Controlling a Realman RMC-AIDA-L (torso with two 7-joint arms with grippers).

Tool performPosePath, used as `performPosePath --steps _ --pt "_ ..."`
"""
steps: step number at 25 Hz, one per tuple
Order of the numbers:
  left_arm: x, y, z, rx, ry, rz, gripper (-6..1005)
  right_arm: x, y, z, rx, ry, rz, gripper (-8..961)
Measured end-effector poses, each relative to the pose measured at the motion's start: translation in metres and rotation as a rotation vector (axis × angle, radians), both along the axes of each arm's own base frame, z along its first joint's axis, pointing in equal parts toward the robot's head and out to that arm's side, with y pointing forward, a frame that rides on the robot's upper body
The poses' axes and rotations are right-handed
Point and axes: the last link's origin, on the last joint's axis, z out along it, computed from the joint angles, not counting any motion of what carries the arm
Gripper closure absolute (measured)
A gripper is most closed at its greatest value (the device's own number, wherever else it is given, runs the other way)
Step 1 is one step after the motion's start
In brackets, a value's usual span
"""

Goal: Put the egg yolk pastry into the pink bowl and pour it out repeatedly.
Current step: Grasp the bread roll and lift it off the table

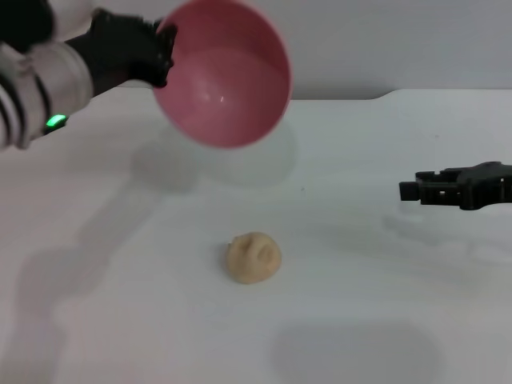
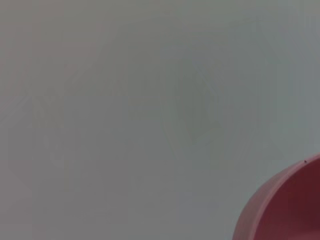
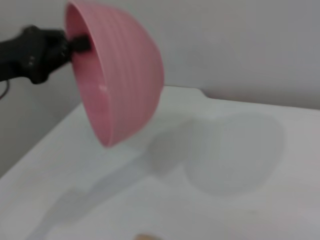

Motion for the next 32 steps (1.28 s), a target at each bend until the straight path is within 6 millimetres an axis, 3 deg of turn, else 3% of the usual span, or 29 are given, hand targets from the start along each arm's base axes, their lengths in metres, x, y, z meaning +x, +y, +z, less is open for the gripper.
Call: performPosePath --steps 1,4,8,17,24,32 --pt "-0.005 0.001 0.012 -0.108 -0.043 0.082 933 -0.005 -0.001 -0.004 -0.004 0.011 0.069 401" --pt "-0.011 0.002 0.026 -0.190 -0.077 0.178 932 -0.010 -0.003 -0.008 -0.006 0.017 0.144 394" --pt "-0.036 0.000 0.047 -0.251 -0.071 0.423 931 -0.021 -0.005 -0.024 -0.066 0.004 0.233 385" --pt "-0.060 -0.018 0.051 -0.290 -0.037 0.660 928 -0.059 0.014 -0.061 -0.179 -0.051 0.289 323" --pt "-0.074 -0.029 0.060 -0.294 -0.068 0.764 926 -0.070 0.030 -0.100 -0.182 -0.172 0.315 291" --pt "-0.082 -0.035 0.058 -0.306 -0.076 0.793 924 -0.081 0.030 -0.141 -0.204 -0.287 0.369 292"
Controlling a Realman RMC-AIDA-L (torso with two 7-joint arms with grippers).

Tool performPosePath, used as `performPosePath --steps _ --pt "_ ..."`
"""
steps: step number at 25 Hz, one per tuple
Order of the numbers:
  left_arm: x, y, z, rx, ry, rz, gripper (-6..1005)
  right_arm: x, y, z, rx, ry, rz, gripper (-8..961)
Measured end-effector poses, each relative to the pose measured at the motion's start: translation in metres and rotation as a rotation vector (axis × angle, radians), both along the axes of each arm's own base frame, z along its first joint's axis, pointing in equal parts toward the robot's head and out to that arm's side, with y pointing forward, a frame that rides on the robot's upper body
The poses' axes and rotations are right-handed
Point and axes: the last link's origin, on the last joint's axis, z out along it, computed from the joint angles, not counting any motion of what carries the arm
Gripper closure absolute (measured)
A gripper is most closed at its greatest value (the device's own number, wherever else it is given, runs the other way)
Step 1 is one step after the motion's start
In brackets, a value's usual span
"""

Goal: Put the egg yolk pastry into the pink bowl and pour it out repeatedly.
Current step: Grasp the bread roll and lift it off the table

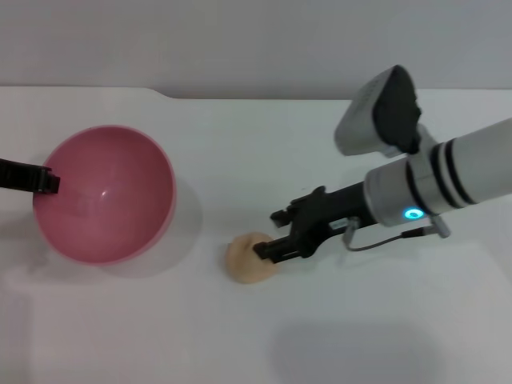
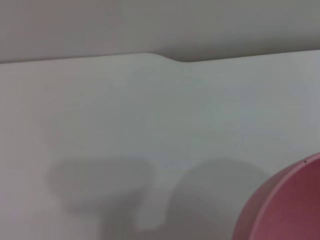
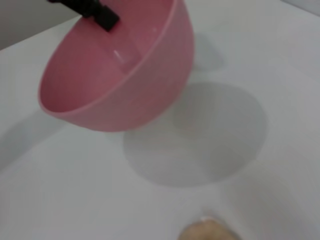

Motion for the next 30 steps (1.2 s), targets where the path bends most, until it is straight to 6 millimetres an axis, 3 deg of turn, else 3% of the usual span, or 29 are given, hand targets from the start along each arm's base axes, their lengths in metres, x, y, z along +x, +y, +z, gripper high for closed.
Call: performPosePath --steps 10,18,25,30 --pt "0.001 0.002 -0.005 -0.009 -0.003 -0.003 921 -0.004 -0.011 -0.034 0.013 -0.036 0.050 293" --pt "0.000 0.004 -0.005 -0.008 0.000 -0.005 918 -0.005 -0.016 -0.047 0.023 -0.066 0.095 311" --pt "0.000 0.005 -0.005 -0.009 0.005 -0.010 916 0.001 -0.011 -0.038 0.055 -0.041 0.055 434" --pt "0.002 0.006 -0.005 -0.009 0.009 -0.015 914 0.005 -0.004 -0.010 0.120 0.055 -0.003 476"
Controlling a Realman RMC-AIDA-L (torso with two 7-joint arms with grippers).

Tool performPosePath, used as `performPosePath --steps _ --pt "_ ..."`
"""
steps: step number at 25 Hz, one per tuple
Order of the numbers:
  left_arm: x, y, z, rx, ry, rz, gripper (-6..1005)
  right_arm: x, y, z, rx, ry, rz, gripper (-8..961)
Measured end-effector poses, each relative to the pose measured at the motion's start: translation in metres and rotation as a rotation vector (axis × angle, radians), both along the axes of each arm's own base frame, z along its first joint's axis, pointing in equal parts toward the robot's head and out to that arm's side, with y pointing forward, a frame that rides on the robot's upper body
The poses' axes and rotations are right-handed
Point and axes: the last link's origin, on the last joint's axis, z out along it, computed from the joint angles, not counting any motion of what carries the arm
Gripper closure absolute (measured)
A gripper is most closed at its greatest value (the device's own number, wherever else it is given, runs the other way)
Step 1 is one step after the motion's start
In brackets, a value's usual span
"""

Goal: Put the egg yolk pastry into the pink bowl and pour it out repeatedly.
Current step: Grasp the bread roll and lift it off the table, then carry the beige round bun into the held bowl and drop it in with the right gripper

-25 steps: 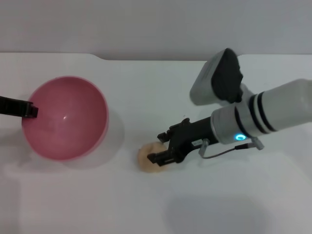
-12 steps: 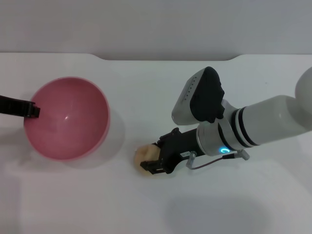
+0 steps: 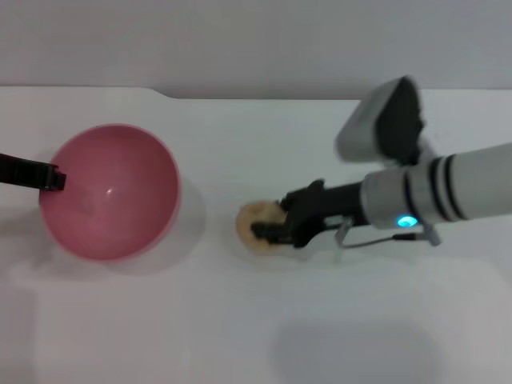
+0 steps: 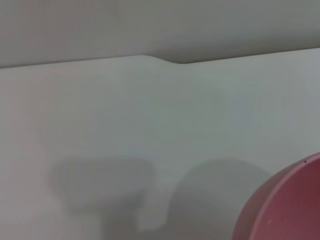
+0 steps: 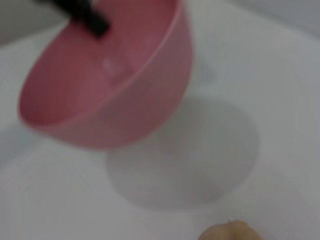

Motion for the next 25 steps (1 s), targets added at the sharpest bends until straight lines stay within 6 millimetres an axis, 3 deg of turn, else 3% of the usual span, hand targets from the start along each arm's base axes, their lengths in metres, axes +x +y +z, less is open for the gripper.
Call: performPosePath --steps 5,10,12,16,19,25 --pt "0.006 0.009 -0.013 -0.042 -0.003 -0.013 913 -0.002 0.003 0.047 0.086 0.111 0.040 519" --pt "0.019 0.023 -0.048 -0.165 0.000 -0.027 911 -0.025 0.005 0.092 0.175 0.153 0.156 567" --pt "0.028 0.028 -0.064 -0.225 0.014 -0.043 911 -0.037 0.004 0.099 0.152 0.158 0.208 585" --pt "0.046 0.034 -0.087 -0.301 0.043 -0.073 909 -0.059 0.000 0.097 0.093 0.128 0.306 617" --pt "0.060 0.036 -0.099 -0.332 0.067 -0.089 909 -0.069 -0.006 0.081 0.005 0.020 0.389 637" --pt "0.078 0.040 -0.106 -0.344 0.080 -0.112 907 -0.075 -0.014 0.054 -0.095 -0.105 0.423 671"
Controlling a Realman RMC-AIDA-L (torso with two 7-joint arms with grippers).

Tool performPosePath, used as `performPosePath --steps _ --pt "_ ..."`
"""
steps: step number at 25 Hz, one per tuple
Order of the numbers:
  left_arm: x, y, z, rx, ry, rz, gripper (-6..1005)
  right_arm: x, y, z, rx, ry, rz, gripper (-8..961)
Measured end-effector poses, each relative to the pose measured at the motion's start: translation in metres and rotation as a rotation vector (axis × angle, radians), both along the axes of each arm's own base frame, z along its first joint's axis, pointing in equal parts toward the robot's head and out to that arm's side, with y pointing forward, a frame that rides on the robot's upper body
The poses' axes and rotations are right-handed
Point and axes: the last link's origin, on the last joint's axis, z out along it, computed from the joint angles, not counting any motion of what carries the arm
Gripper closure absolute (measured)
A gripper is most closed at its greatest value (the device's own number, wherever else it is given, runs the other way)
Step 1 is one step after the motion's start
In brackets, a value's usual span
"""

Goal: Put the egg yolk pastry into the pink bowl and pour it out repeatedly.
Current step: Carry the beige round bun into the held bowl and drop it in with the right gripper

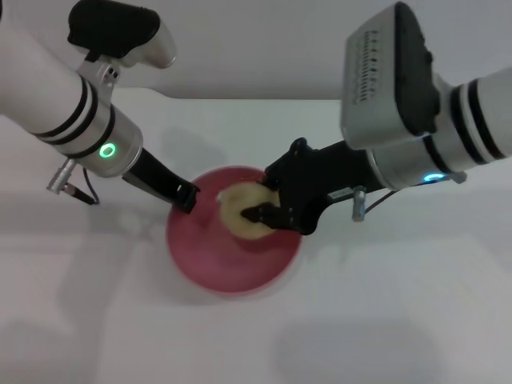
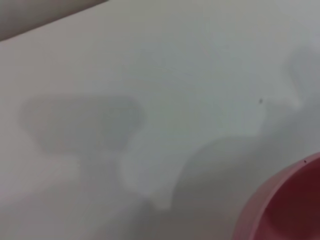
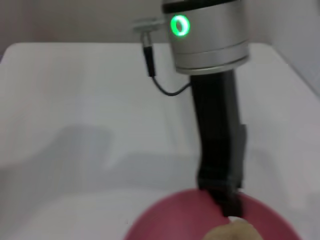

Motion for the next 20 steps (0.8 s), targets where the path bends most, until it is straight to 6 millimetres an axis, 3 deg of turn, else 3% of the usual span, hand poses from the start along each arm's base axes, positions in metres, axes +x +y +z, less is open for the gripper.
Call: performPosePath --steps 4,10,15,20 --pt "0.005 0.002 0.000 0.000 -0.001 -0.010 905 -0.006 0.000 -0.004 -0.021 -0.015 -0.010 712" --pt "0.009 0.003 0.000 0.001 -0.001 -0.020 904 -0.003 0.001 -0.005 -0.023 -0.040 -0.015 647" --pt "0.010 0.004 0.000 0.002 0.000 -0.025 902 -0.003 0.002 -0.003 -0.014 -0.049 -0.015 531" --pt "0.012 0.003 -0.002 -0.010 0.008 -0.046 900 -0.001 0.014 0.017 0.087 0.017 -0.050 508"
